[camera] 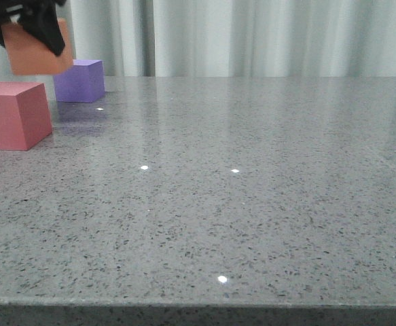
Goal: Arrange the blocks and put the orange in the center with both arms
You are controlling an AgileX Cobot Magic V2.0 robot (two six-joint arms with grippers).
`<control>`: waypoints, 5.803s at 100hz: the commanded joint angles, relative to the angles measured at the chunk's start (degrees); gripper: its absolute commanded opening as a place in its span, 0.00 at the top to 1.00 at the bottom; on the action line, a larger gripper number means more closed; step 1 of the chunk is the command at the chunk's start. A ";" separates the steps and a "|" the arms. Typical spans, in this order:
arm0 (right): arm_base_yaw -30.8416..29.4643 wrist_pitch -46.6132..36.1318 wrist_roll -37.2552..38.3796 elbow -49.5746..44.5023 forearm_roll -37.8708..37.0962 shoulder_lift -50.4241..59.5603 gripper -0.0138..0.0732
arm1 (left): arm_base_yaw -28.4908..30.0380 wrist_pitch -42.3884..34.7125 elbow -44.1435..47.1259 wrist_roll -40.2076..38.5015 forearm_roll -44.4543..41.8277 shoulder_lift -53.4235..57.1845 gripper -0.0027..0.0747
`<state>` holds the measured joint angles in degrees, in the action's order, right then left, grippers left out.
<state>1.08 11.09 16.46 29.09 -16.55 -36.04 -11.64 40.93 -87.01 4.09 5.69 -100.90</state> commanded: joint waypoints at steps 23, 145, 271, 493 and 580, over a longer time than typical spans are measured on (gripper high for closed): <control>-0.38 -4.56 -0.28 1.59 -1.08 0.12 0.92 | 0.08 -3.67 -1.29 0.04 1.49 -1.68 0.68; -0.38 -4.56 -0.28 1.59 -1.08 0.12 0.92 | -0.68 -2.64 -1.08 0.04 1.60 -4.12 0.23; -0.38 -4.56 -0.28 1.59 -1.08 0.12 0.92 | -0.57 -19.51 47.07 -11.31 -7.72 65.60 0.23; -0.38 -4.56 -0.28 1.59 -1.08 0.12 0.92 | 7.49 -36.79 80.30 -11.31 -8.22 100.67 0.99; -0.38 -4.60 -0.28 1.59 -1.08 0.12 0.92 | 7.49 -45.96 89.54 -11.31 -8.22 103.19 0.99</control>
<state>1.08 11.09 16.45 29.09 -16.55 -36.04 -4.41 -0.79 0.13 -6.72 -2.84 0.26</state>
